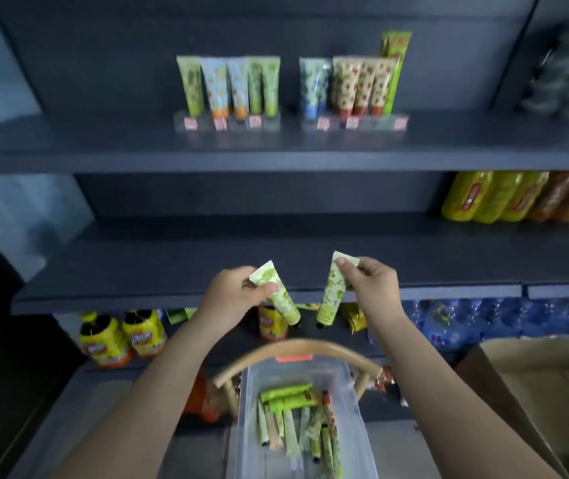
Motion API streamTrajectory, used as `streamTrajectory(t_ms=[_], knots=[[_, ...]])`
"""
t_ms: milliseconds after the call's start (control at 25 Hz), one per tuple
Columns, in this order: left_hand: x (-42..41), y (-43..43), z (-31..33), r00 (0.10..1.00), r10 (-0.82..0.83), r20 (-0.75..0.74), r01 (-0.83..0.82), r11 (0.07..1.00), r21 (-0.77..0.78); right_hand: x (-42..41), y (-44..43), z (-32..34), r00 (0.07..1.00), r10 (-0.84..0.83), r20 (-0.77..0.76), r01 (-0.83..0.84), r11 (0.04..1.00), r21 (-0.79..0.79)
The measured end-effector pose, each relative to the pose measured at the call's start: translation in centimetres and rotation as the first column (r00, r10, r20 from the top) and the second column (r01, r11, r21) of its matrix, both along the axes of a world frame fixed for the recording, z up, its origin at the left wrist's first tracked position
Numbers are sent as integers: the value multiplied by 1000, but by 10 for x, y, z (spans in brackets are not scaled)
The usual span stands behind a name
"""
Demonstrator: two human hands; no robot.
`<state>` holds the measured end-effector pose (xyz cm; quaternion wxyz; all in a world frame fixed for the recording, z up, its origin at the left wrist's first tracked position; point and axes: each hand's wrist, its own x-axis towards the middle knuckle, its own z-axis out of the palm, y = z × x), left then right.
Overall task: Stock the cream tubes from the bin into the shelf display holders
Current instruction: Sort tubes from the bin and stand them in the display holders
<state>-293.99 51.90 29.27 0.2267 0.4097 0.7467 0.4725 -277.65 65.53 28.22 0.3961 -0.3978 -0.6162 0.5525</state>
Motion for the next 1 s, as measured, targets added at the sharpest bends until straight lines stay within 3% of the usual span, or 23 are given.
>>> streamTrajectory(t_ms=[320, 600, 840, 1000], knots=[[7, -5, 139, 970, -8, -241, 28, 996, 81, 9, 9, 119, 985, 173, -22, -160, 947, 279], [-11, 1, 216, 933, -36, -359, 58, 997, 52, -9, 13, 190, 976, 217, -12, -196, 904, 380], [-76, 36, 260, 877, -90, -473, 139, 988, 70, -70, 38, 239, 988, 129, 84, -154, 856, 494], [-126, 77, 288, 832, -150, -533, 232, 968, 90, -119, 65, 258, 999, 41, 29, -50, 856, 514]])
